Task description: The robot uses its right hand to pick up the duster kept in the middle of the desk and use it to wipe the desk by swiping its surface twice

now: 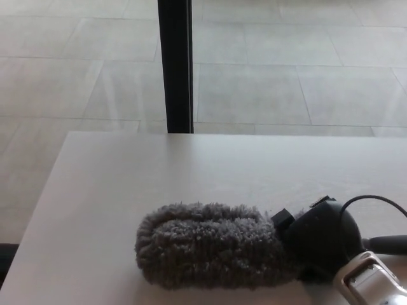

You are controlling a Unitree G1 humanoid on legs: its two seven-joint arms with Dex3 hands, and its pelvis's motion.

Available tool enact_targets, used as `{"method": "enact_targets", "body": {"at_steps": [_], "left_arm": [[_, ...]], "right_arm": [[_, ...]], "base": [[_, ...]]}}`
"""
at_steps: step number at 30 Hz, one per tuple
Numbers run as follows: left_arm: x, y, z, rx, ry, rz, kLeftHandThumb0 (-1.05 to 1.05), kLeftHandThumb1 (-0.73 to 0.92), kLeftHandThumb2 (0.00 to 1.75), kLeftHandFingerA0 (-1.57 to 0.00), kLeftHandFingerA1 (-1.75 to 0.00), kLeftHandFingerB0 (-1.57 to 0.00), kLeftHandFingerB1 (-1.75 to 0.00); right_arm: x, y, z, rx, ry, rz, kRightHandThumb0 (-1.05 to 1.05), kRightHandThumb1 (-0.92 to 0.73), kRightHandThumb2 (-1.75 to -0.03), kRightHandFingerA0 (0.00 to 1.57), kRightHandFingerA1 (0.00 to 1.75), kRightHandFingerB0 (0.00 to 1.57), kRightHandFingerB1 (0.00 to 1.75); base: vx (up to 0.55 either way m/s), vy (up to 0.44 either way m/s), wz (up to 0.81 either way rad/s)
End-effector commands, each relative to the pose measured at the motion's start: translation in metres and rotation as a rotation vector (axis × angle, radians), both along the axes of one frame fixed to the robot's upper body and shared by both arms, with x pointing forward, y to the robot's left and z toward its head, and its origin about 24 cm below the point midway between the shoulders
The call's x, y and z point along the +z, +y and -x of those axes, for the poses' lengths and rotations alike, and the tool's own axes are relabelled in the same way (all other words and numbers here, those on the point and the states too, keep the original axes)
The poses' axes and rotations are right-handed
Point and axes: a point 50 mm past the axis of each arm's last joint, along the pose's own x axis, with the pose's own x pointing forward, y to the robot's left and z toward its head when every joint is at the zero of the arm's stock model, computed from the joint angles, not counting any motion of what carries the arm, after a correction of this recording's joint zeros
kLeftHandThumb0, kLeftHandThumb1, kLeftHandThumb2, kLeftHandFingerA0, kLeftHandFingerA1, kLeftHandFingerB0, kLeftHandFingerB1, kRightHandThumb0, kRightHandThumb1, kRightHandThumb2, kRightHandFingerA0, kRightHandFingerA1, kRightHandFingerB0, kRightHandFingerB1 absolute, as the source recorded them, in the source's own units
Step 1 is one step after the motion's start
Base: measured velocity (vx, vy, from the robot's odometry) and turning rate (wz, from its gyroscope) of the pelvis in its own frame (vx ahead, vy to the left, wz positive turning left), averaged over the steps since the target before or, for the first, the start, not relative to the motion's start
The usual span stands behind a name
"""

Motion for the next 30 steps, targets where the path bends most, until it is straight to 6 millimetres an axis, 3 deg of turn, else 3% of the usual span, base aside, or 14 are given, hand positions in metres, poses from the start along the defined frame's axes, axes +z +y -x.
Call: {"method": "enact_targets", "body": {"at_steps": [1, 5, 8, 9, 10, 11, 17, 18, 20, 22, 24, 25, 28, 30], "left_arm": [[0.009, 0.007, -0.003, -0.024, 0.011, -0.03, -0.52, 0.92, 0.67, -0.39, -0.61, -0.38, -0.47], [0.008, 0.007, -0.001, -0.026, 0.008, -0.021, -0.53, 0.89, 0.67, -0.36, -0.62, -0.37, -0.47], [0.008, 0.007, -0.001, -0.018, 0.001, -0.023, -0.52, 0.91, 0.67, -0.4, -0.61, -0.4, -0.48], [0.007, 0.006, -0.001, -0.016, -0.001, -0.025, -0.52, 0.91, 0.67, -0.41, -0.62, -0.39, -0.49], [0.006, 0.005, -0.001, -0.02, 0.008, -0.028, -0.52, 0.91, 0.67, -0.43, -0.61, -0.4, -0.48], [0.006, 0.005, -0.001, -0.017, 0.005, -0.02, -0.52, 0.92, 0.67, -0.41, -0.61, -0.38, -0.48], [0.003, 0.004, 0.004, -0.011, 0.003, -0.01, -0.53, 0.92, 0.67, -0.41, -0.64, -0.41, -0.49], [0.002, 0.003, 0.005, 0.006, -0.006, 0.001, -0.52, 0.92, 0.67, -0.4, -0.63, -0.4, -0.49], [0.002, 0.003, 0.006, 0.006, -0.009, 0.001, -0.52, 0.91, 0.67, -0.4, -0.63, -0.4, -0.49], [-0.001, 0.001, 0.005, 0.011, -0.001, -0.002, -0.52, 0.91, 0.67, -0.41, -0.62, -0.39, -0.5], [-0.002, 0.0, 0.006, 0.014, -0.004, 0.005, -0.52, 0.92, 0.67, -0.4, -0.63, -0.39, -0.5], [-0.001, 0.0, 0.006, 0.014, -0.006, 0.006, -0.52, 0.92, 0.67, -0.4, -0.64, -0.39, -0.51], [0.0, 0.002, 0.008, 0.01, -0.004, -0.001, -0.54, 0.88, 0.67, -0.39, -0.64, -0.4, -0.5], [0.0, 0.002, 0.008, 0.01, 0.003, -0.007, -0.52, 0.91, 0.67, -0.39, -0.63, -0.41, -0.5]], "right_arm": [[-0.015, 0.002, 0.024, 0.177, 0.104, 0.033, -0.32, -0.62, -0.58, 0.91, 1.59, 0.84, 0.6], [-0.016, -0.006, 0.024, 0.183, 0.092, 0.017, -0.33, -0.6, -0.64, 0.9, 1.62, 0.9, 0.71], [-0.015, -0.015, 0.019, 0.161, 0.08, 0.019, -0.34, -0.63, -0.66, 0.93, 1.65, 0.89, 0.69], [-0.014, -0.019, 0.017, 0.15, 0.09, 0.015, -0.36, -0.46, -0.92, 1.21, 1.35, 0.83, 0.79], [-0.013, -0.023, 0.014, 0.158, 0.06, 0.015, -0.31, -0.62, -0.64, 0.92, 1.67, 0.91, 0.72], [-0.012, -0.026, 0.011, 0.148, 0.057, 0.023, -0.33, -0.63, -0.64, 0.94, 1.7, 0.91, 0.78], [-0.005, -0.03, -0.004, 0.155, 0.031, 0.07, -0.26, -0.64, -0.64, 0.88, 1.71, 0.84, 1.0], [-0.003, -0.028, -0.008, 0.184, 0.055, 0.045, -0.27, -0.63, -0.63, 0.83, 1.67, 0.86, 0.78], [-0.001, -0.027, -0.011, 0.2, 0.075, 0.026, -0.27, -0.64, -0.62, 0.78, 1.65, 0.83, 0.84], [0.001, -0.027, -0.014, 0.27, 0.066, -0.029, -0.27, -0.6, -0.64, 0.84, 1.58, 0.92, 0.8], [0.004, -0.026, -0.018, 0.31, 0.061, -0.074, -0.27, -0.61, -0.65, 0.86, 1.63, 0.91, 0.77], [0.005, -0.026, -0.02, 0.303, 0.061, -0.074, -0.28, -0.63, -0.64, 0.85, 1.65, 0.89, 0.82], [0.006, -0.019, -0.03, 0.117, 0.127, -0.172, -0.21, -0.61, -0.79, 0.82, 1.75, 0.72, 1.51], [0.006, -0.015, -0.037, -0.022, 0.176, -0.294, -0.19, -0.53, -0.84, 0.86, 1.75, 0.72, 1.59]], "base": [[0.0, 0.0, 0.0], [0.0, 0.0, 0.0], [0.0, 0.0, 0.0], [0.0, 0.0, 0.0], [0.0, 0.0, 0.0], [0.0, 0.0, 0.0], [0.0, 0.0, 0.0], [0.0, 0.0, 0.0], [0.0, 0.0, 0.0], [0.0, 0.0, 0.0], [0.0, 0.0, 0.0], [0.0, 0.0, 0.0], [0.0, 0.0, 0.0], [0.0, 0.0, 0.0]]}}
